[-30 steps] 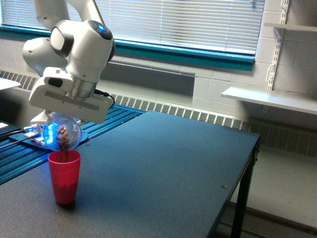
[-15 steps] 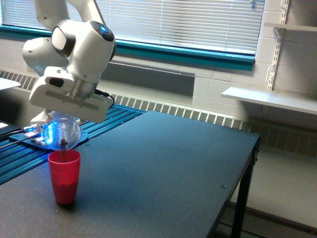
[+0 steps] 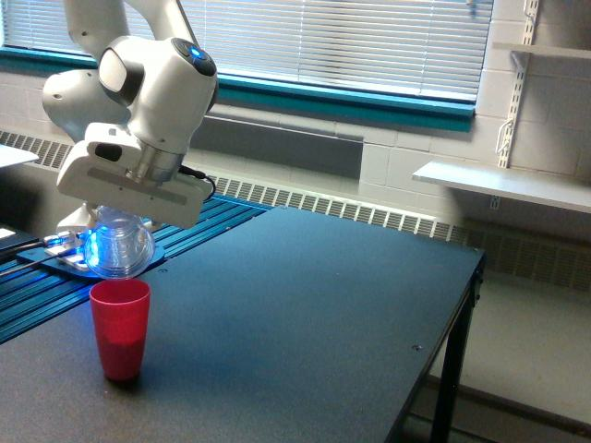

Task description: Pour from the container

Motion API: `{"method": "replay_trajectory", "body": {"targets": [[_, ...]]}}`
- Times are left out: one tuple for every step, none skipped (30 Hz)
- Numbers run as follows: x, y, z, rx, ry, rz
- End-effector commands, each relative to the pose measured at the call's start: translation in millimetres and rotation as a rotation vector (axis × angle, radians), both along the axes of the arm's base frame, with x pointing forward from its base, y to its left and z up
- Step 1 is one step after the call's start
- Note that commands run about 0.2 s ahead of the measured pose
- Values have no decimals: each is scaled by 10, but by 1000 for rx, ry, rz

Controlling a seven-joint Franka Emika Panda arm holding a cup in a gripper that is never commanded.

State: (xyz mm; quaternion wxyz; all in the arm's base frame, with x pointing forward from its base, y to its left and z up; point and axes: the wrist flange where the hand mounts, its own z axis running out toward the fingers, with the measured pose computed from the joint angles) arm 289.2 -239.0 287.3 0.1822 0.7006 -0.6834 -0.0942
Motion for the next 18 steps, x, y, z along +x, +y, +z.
{"method": "replay_trajectory", "body": {"targets": [[36, -15, 78, -16, -13, 19], [37, -22, 92, -20, -16, 19], [41, -27, 103, -23, -20, 18], [46, -32, 118, -26, -26, 17], [48, -34, 131, -29, -30, 17], [50, -34, 144, -31, -35, 19], [55, -33, 155, -32, -39, 21], [62, -30, 169, -32, -46, 22], [69, -27, 185, -33, -54, 23], [79, -22, 202, -35, -64, 28], [86, -19, 213, -37, -70, 33], [85, -21, 225, -42, -73, 36], [73, -31, 235, -51, -71, 36], [63, -38, 243, -59, -70, 41], [57, -37, 247, -60, -69, 45], [50, -34, 250, -60, -69, 44], [44, -30, 254, -60, -69, 44], [39, -27, 258, -60, -69, 44]]}}
